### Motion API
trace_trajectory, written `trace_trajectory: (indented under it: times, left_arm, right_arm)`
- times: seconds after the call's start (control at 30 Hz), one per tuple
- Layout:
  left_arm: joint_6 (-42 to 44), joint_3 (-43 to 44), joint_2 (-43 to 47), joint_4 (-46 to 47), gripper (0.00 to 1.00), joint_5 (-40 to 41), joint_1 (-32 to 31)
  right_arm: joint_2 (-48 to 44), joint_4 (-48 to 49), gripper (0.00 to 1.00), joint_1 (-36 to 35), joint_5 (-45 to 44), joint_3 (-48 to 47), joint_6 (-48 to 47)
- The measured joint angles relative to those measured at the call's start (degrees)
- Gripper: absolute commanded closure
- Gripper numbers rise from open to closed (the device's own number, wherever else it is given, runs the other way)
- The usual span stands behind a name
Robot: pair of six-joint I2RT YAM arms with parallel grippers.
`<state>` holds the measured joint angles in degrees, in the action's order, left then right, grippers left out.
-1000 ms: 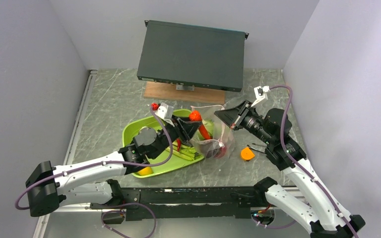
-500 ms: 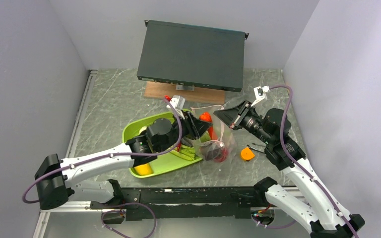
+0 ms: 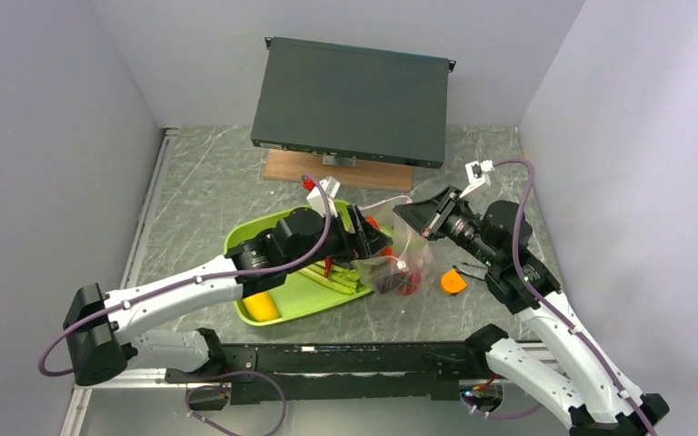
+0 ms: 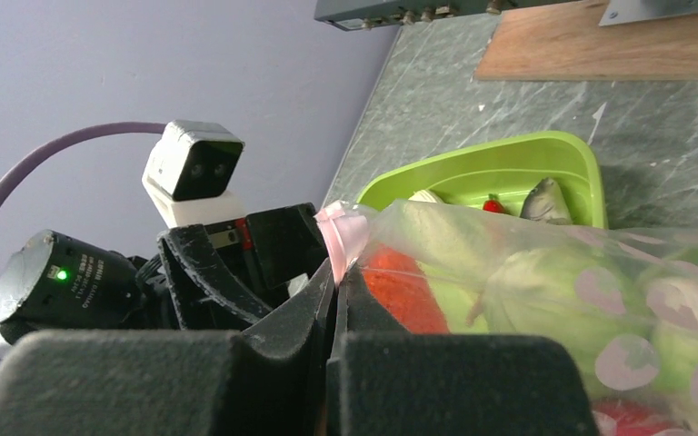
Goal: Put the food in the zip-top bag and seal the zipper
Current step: Place the fake vegetable in the zipper food storage bag.
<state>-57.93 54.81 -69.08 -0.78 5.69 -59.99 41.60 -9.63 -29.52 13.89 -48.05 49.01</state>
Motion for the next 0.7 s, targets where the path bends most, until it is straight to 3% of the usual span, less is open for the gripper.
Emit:
trace_trajectory:
  times: [0.2, 0.37, 0.5, 0.7]
  left_arm:
    - [4.8, 1.6, 2.5, -6.6, 0.25, -4.2, 1.0]
    - [8.6, 4.5, 2.6, -10.7, 0.47, -4.8, 1.3]
    - [10.9, 5.8, 1.3, -12.9, 0.56, -3.8, 1.6]
    - [13.6, 9.2, -3.2, -14.1, 0.62, -3.1, 2.1]
  right_arm:
    - [-1.0, -0.8, 1.0, 0.0, -1.7, 0.3, -1.4]
    - [-0.9, -0.9, 1.0, 0.0, -2.1, 0.4, -2.1]
    - [-0.6, -0.9, 1.0, 0.0, -2.1, 0.4, -2.4]
    - [-0.5, -0.9, 1.0, 0.0, -2.1, 0.4, -2.5]
